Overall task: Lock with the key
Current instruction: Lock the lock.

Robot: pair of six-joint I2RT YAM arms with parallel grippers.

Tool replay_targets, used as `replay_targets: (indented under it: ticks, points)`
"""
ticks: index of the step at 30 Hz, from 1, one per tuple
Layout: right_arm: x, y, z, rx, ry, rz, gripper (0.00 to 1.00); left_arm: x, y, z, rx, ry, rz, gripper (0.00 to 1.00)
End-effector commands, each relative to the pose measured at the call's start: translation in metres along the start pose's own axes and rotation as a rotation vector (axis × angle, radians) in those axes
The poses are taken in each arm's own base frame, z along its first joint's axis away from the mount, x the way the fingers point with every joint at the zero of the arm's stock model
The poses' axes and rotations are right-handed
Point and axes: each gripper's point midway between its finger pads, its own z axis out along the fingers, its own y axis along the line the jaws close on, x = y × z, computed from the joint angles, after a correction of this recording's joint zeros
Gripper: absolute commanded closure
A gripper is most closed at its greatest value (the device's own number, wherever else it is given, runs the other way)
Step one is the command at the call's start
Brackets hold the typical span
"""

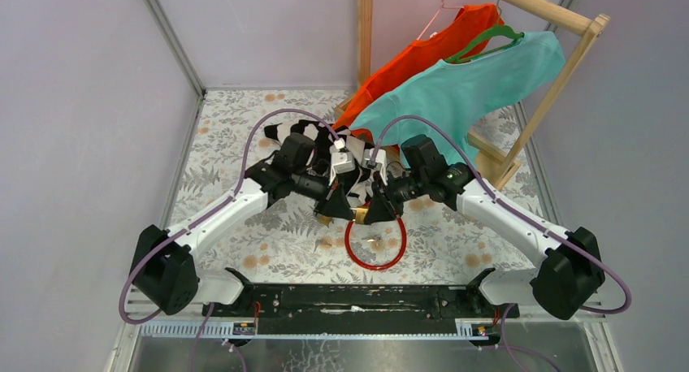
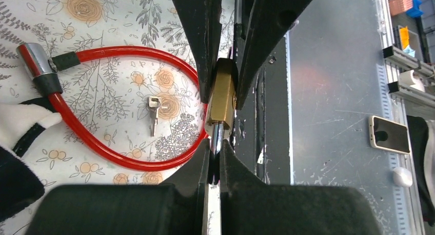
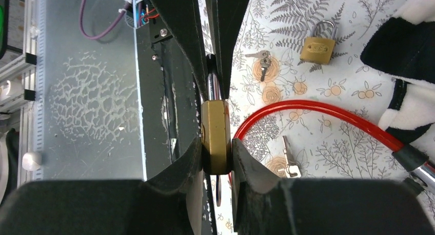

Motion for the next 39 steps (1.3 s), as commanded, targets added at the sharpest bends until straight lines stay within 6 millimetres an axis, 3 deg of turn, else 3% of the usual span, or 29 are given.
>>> replay_targets:
  ticks: [1, 16, 22, 27, 32, 36, 39]
  points:
    - [-0.094, 0.025, 0.007, -0.030, -0.239, -0.379, 1.00, -0.057, -0.037, 0.019, 0.199, -0.148, 0.184, 1.00]
    - [-0.108, 0.033, -0.009, 0.004, -0.291, -0.420, 1.00, -0.058, -0.051, 0.023, 0.324, -0.226, 0.063, 1.00]
    - [-0.104, 0.039, -0.010, -0.014, -0.289, -0.444, 1.00, -0.068, -0.067, 0.016, 0.403, -0.313, 0.081, 1.00]
    - [-0.102, 0.041, -0.007, -0.028, -0.275, -0.444, 1.00, -0.066, -0.057, 0.023, 0.370, -0.287, 0.056, 1.00]
    - [-0.095, 0.026, -0.011, 0.058, -0.240, -0.451, 1.00, -0.057, -0.044, 0.023, 0.279, -0.229, 0.092, 1.00]
    - [-0.092, 0.009, -0.027, 0.131, -0.236, -0.432, 0.83, -0.050, -0.030, 0.014, 0.169, -0.173, 0.169, 1.00]
    - [-0.083, 0.002, -0.036, 0.156, -0.211, -0.433, 0.60, -0.050, -0.022, 0.004, 0.102, -0.178, 0.195, 1.00]
